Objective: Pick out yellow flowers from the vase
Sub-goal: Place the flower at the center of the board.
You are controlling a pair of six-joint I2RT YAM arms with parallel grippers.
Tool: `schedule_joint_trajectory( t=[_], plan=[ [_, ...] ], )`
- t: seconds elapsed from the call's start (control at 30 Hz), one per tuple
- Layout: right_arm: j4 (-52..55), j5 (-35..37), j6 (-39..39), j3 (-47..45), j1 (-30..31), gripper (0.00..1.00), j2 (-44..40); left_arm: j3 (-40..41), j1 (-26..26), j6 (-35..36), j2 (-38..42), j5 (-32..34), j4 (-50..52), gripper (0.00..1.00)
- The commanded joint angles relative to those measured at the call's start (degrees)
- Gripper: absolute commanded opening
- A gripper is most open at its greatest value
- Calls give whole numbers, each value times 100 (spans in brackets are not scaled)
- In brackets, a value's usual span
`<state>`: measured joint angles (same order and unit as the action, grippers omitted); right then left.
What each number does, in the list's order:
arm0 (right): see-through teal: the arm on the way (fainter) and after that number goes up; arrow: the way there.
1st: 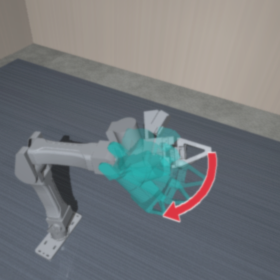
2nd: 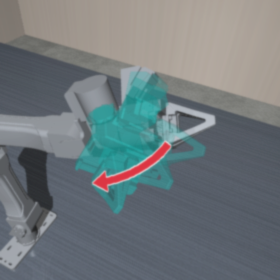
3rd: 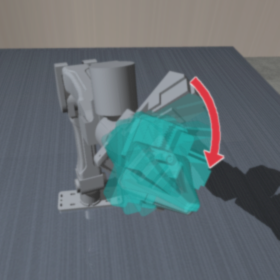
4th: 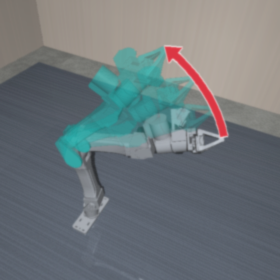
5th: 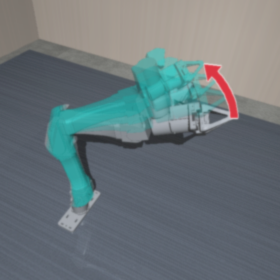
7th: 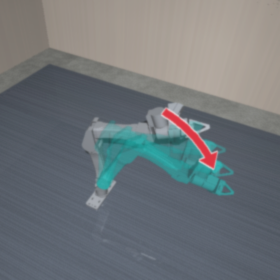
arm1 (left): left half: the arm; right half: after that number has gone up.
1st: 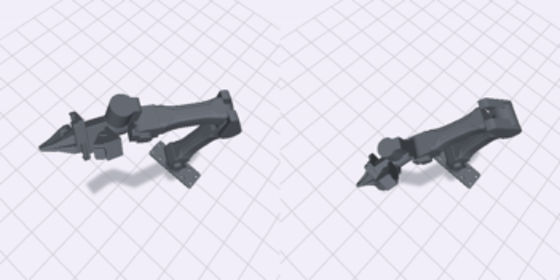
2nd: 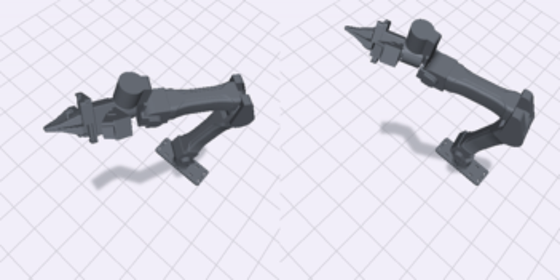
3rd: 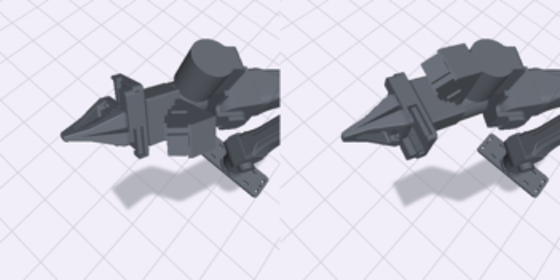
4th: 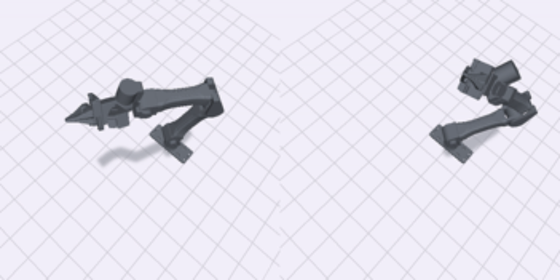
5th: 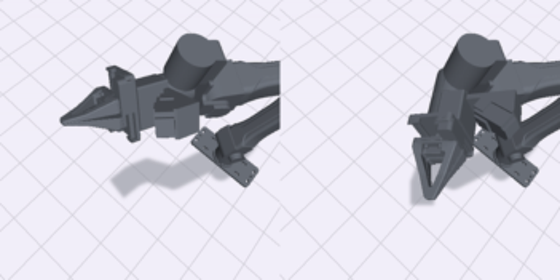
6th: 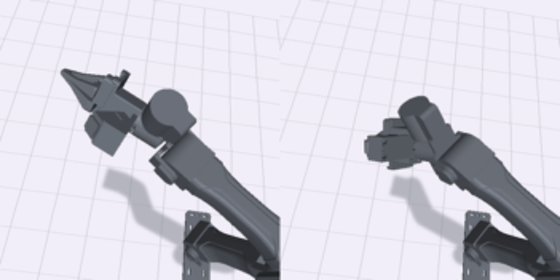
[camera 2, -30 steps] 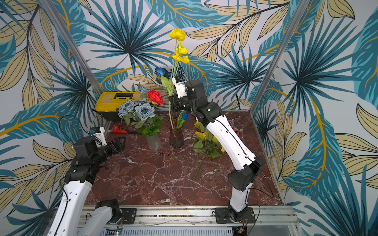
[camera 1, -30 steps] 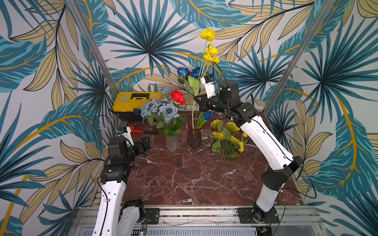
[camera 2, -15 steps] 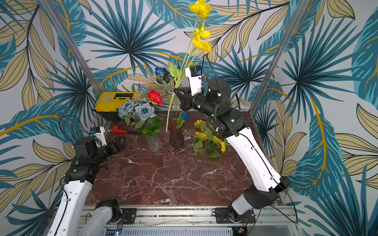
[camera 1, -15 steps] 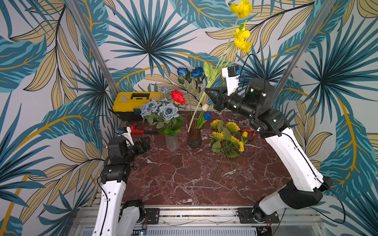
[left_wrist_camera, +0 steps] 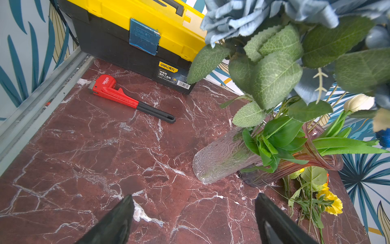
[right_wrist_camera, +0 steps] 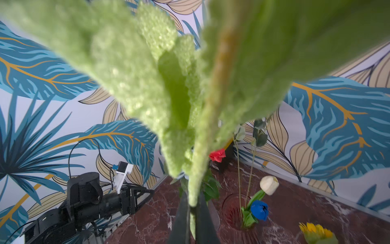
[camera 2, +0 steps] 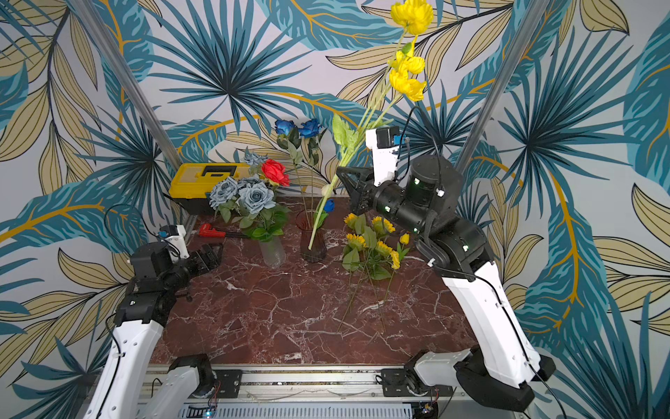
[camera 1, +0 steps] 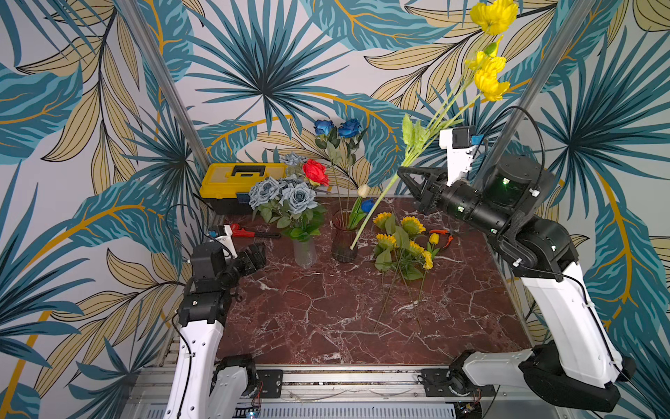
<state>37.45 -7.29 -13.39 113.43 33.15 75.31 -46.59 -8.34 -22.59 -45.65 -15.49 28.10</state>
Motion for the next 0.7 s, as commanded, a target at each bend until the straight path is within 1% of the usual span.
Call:
schedule_joint_trajectory(
  t=[0.0, 0.03, 0.13, 0.27, 0.37, 0.47, 0.67],
  plan=[
    [1095, 374, -122, -67, -158, 0, 14, 48, -82, -26, -5, -31, -85, 90],
    [1371, 284, -180, -55, -293, 0, 76, 51, -88, -26, -17, -41, -85, 90],
    [1946, -397, -409, -167, -799, 0, 289, 48, -83, -33, -36, -49, -85, 90],
    [2134, -1301, -592, -681, -1341, 0, 481, 61, -84, -27, -45, -53, -82, 90],
    [2135, -1728, -588, -1043, -1584, 0, 722, 58, -85, -26, -57, -36, -81, 90],
    [2020, -1910, -550, -1405, -1723, 0, 966, 58, -87, -26, -80, -38, -91, 90],
    [1170, -2358, -779, -2372, -2150, 0, 1384, 61, -88, -26, -118, -49, -87, 90]
  ],
)
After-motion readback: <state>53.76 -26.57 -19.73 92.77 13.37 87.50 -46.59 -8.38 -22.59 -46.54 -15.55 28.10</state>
